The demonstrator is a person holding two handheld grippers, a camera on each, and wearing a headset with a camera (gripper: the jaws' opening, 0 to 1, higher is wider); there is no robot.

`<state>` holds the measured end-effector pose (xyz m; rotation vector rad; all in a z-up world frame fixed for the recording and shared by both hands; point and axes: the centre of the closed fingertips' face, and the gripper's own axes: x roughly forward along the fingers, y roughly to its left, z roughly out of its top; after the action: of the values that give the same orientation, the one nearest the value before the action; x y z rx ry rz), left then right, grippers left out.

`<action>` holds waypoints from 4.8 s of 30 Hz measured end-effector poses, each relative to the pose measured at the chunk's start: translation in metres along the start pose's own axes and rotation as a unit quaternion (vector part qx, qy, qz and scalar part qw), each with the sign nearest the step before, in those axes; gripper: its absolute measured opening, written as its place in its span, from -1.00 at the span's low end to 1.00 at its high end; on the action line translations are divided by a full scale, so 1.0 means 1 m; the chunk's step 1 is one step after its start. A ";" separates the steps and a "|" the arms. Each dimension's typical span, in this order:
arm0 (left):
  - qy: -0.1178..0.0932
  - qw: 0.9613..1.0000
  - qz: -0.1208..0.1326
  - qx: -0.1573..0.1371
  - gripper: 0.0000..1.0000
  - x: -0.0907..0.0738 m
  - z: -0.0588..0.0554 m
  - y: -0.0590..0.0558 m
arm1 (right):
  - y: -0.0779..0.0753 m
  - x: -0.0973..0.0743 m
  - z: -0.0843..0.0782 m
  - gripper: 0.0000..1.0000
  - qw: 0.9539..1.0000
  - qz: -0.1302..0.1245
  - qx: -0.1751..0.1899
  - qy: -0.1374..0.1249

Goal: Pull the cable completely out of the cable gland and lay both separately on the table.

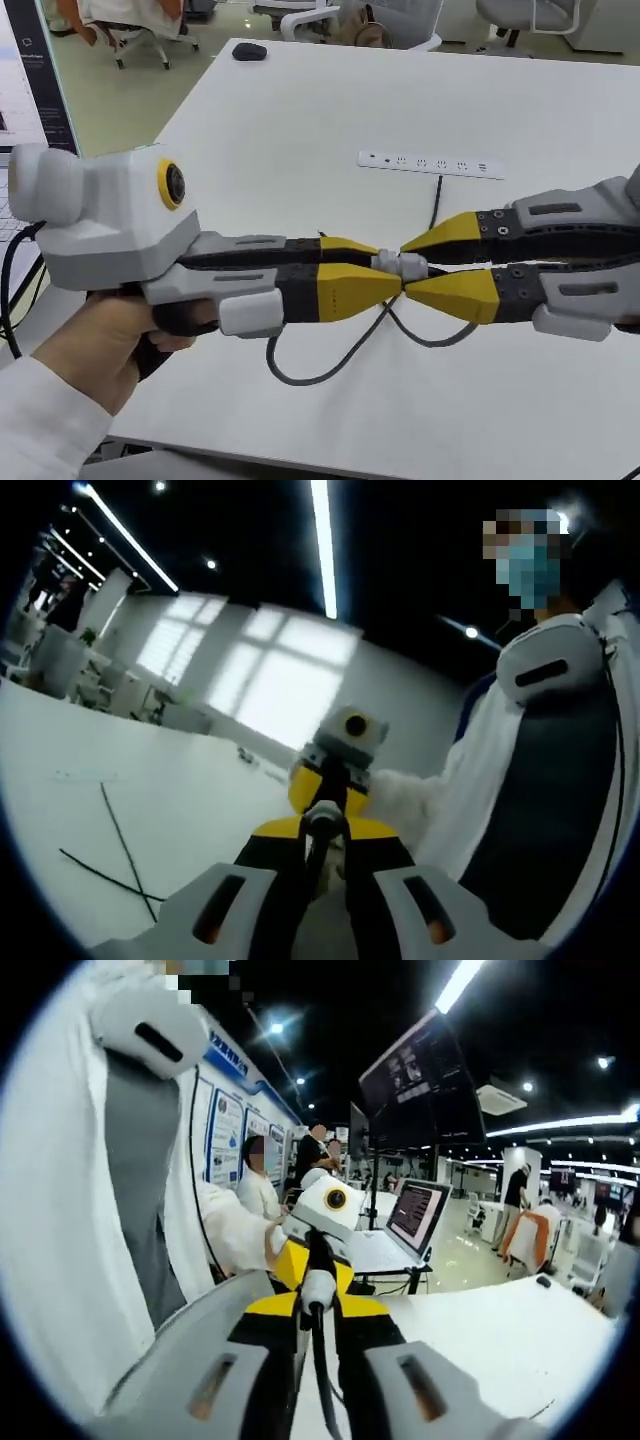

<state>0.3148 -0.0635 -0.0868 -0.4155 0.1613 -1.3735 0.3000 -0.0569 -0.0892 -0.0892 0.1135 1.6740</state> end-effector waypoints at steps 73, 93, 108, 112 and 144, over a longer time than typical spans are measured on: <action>0.019 0.999 0.008 0.041 -0.70 0.003 -0.002 -0.001 | -0.005 -0.002 0.001 -0.80 0.985 0.026 0.165 -0.041; 0.025 0.998 0.014 -0.051 -0.69 -0.001 -0.010 0.010 | -0.009 -0.001 -0.020 -0.75 0.999 -0.015 0.027 0.018; 0.018 0.996 0.002 0.090 -0.37 0.014 -0.015 -0.005 | -0.002 -0.004 -0.026 -0.97 0.999 -0.033 0.008 -0.008; 0.026 0.996 -0.004 0.087 -0.58 0.018 -0.027 -0.004 | 0.005 -0.003 -0.024 -0.97 0.999 -0.029 0.012 -0.018; -0.018 0.999 -0.022 0.018 -0.67 0.013 -0.027 0.001 | 0.004 -0.022 -0.053 -0.96 0.994 -0.073 0.066 0.047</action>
<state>0.3092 -0.0812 -0.1098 -0.4163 0.0986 -1.4099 0.2975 -0.0857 -0.1391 -0.0738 0.2818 1.5123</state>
